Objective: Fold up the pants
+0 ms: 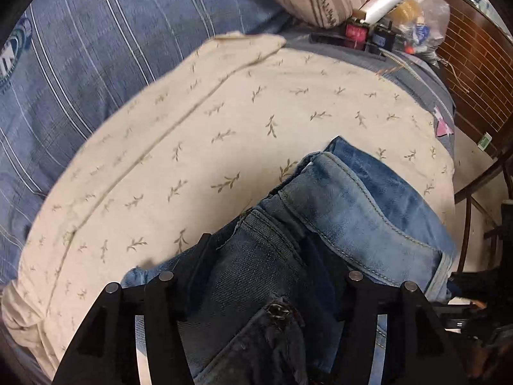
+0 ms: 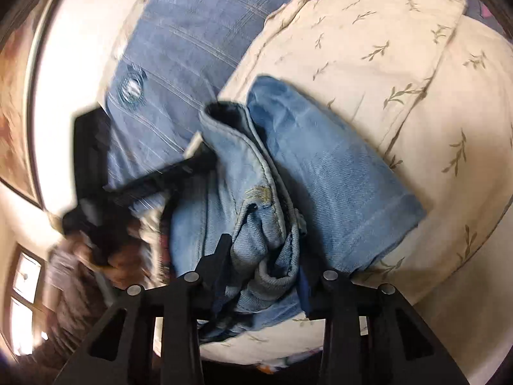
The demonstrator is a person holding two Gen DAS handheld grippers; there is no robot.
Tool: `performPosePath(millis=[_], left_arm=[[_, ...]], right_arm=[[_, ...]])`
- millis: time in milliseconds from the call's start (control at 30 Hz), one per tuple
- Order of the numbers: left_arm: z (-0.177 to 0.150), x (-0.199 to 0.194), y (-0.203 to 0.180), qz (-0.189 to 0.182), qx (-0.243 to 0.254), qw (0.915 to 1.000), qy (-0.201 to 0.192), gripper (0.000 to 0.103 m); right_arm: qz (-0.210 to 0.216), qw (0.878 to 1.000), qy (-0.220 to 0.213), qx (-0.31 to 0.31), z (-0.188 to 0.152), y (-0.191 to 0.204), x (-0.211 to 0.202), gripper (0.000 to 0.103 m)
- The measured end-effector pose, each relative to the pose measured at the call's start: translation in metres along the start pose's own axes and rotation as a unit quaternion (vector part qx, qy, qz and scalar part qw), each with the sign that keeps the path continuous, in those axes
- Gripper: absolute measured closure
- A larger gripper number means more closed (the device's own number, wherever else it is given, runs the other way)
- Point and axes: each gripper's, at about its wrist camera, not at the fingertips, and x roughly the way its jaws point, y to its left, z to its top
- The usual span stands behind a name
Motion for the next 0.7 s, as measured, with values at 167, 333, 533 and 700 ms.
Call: performPosePath(millis=[167,333,533,700], left_arm=[[-0.004,-0.036,0.01,0.004,-0.004,0.9999,-0.01,0.043],[-0.006,-0.048,0.009,0.057,0.005,0.9981,-0.023,0.041],[-0.007,-0.044,0.0,0.068,0.014,0.9974,-0.018,0.041],[-0.003,-0.045,-0.001,0.07,0.017,0.9973,-0.014,0.041]], right_arm=[[0.008,0.999,-0.028,-0.021,-0.003,0.013,-0.021,0.03],[0.012,0.999,-0.025,-0.015,-0.003,0.01,-0.017,0.029],[0.007,1.0,-0.017,-0.019,-0.003,0.018,-0.009,0.028],[0.007,1.0,-0.016,-0.019,-0.004,0.019,-0.008,0.027]])
